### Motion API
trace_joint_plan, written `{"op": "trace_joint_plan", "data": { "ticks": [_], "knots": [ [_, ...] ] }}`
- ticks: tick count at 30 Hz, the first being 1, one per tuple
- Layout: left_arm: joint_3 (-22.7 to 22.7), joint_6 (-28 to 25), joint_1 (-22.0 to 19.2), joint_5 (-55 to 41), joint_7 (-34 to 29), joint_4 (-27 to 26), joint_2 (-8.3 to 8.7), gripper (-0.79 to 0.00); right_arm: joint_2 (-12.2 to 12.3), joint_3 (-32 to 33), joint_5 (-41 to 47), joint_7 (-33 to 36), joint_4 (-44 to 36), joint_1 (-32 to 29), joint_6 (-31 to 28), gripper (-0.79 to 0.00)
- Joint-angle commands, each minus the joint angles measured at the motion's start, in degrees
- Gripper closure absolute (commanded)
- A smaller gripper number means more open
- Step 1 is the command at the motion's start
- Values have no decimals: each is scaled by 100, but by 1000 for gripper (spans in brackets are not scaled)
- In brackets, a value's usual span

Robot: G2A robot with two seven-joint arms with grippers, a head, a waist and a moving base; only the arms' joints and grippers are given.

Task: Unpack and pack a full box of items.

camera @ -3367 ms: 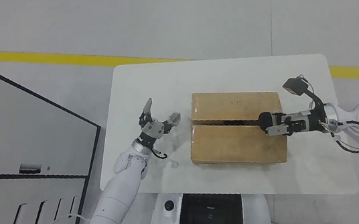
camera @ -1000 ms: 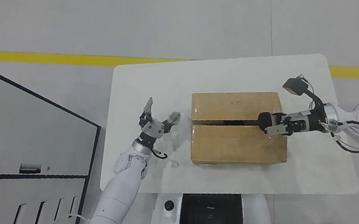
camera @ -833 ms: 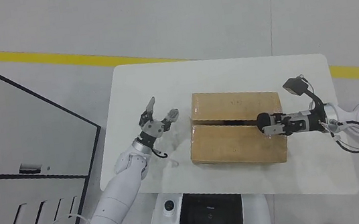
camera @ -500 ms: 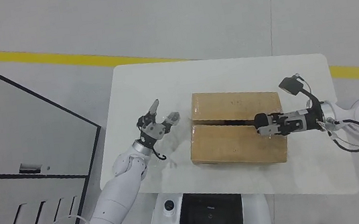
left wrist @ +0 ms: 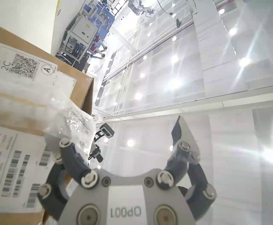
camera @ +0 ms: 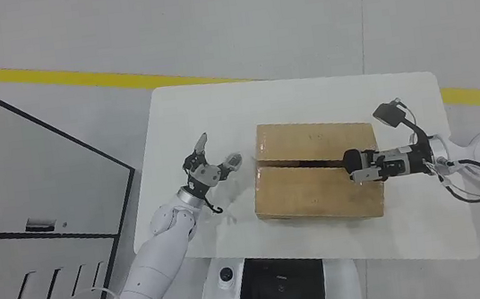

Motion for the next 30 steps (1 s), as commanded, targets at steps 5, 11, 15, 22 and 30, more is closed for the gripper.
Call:
{"op": "trace_joint_plan", "data": {
  "ticks": [5, 11, 15, 22, 30],
  "knots": [
    [0, 0, 0, 1, 1, 0, 0, -785, 0, 0, 0, 0, 0, 0, 0, -785],
    [0, 0, 0, 1, 1, 0, 0, -785, -46, -26, 267, -222, -147, -77, 147, -785],
    [0, 0, 0, 1, 1, 0, 0, -785, -132, -1, 685, -233, 33, -78, 206, -474],
    [0, 0, 0, 1, 1, 0, 0, -785, -265, -44, 1185, 129, 463, -177, 327, -674],
    [0, 0, 0, 1, 1, 0, 0, -785, -425, -64, 1091, 105, 1000, -212, 537, -785]
  ]
}}
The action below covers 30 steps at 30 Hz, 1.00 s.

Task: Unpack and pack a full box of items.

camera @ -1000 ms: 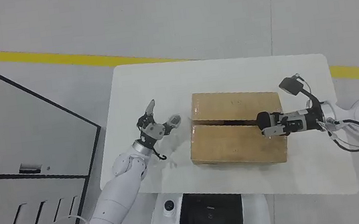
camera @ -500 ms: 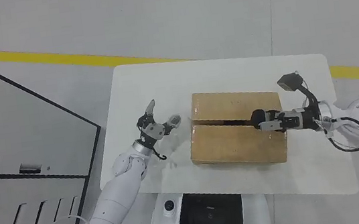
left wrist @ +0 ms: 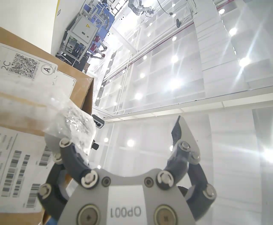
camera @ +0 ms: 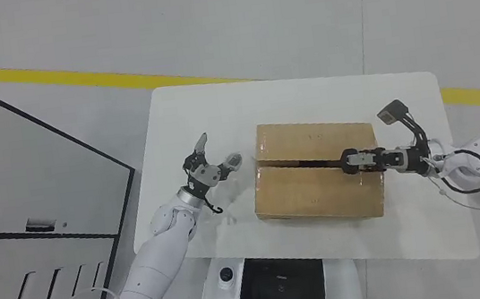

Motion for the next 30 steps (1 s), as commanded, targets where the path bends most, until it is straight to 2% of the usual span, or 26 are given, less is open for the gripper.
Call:
{"op": "trace_joint_plan", "data": {
  "ticks": [1, 14, 25, 26, 27, 28, 29, 30],
  "knots": [
    [0, 0, 0, 1, 1, 0, 0, -785, -40, -1, -21, -6, 97, 8, 50, -785],
    [0, 0, 0, 1, 1, 0, 0, -785, -364, -109, -307, -86, 537, 105, 239, -785],
    [-22, -52, 1, 30, 53, -51, 2, -785, -528, -36, -369, 10, 663, 70, 317, -785],
    [-73, -158, 35, 51, 118, -133, 7, -785, -539, -24, -387, 12, 665, 65, 315, -329],
    [-111, -204, 74, 64, 140, -214, 12, -739, -552, -15, -396, 9, 653, 56, 314, 0],
    [-167, -305, 108, 128, 204, -269, 21, -240, -563, -1, -397, -2, 651, 45, 312, 0],
    [-210, -473, 167, 230, 247, -346, 29, 0, -574, 11, -399, -3, 647, 32, 305, -102],
    [-238, -583, 231, 321, 260, -436, 36, 0, -584, 24, -409, -4, 640, 21, 306, -311]
  ]
}}
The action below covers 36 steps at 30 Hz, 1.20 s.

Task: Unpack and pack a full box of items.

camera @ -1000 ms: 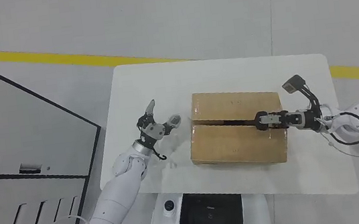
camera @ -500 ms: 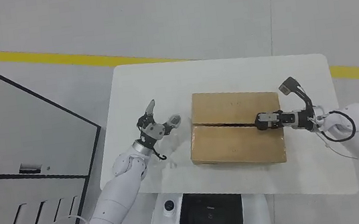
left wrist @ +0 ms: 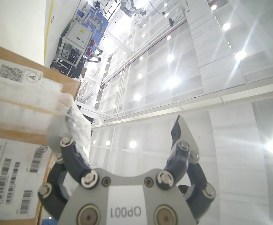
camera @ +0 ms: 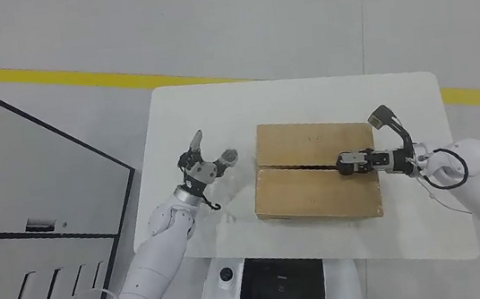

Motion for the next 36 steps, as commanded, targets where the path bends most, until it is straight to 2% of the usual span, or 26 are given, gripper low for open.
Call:
{"op": "trace_joint_plan", "data": {
  "ticks": [1, 7, 9, 10, 12, 25, 31, 33, 34, 36],
  "knots": [
    [-83, -294, 132, 184, 75, -176, 15, 0, -18, 26, -11, 0, -4, -22, 11, -357],
    [-283, -261, 517, 382, 112, -847, 71, 0, -69, 115, -55, 71, 15, -62, 37, -394],
    [-276, -137, 532, 453, 158, -954, 75, 0, -91, 137, -64, 112, 31, -63, 49, -465],
    [-270, -93, 518, 463, 177, -1003, 73, 0, -102, 149, -64, 121, 46, -60, 59, -533],
    [-221, 44, 463, 469, 135, -1085, 67, 0, -128, 166, -76, 137, 85, -53, 66, -579],
    [509, 501, 8, 1112, 230, -1326, -47, 0, -271, 285, -232, 104, 330, -90, 132, -634],
    [668, 603, -2, 1316, 263, -1542, -65, 0, -302, 393, -265, 104, 325, -171, 114, -705],
    [682, 641, 5, 1385, 245, -1608, -61, -366, -311, 431, -281, 119, 304, -189, 122, -714],
    [682, 657, 11, 1418, 248, -1641, -58, -785, -313, 455, -289, 140, 303, -188, 134, -717],
    [674, 675, 30, 1484, 264, -1722, -51, -785, -321, 496, -298, 180, 304, -193, 137, -730]
  ]
}}
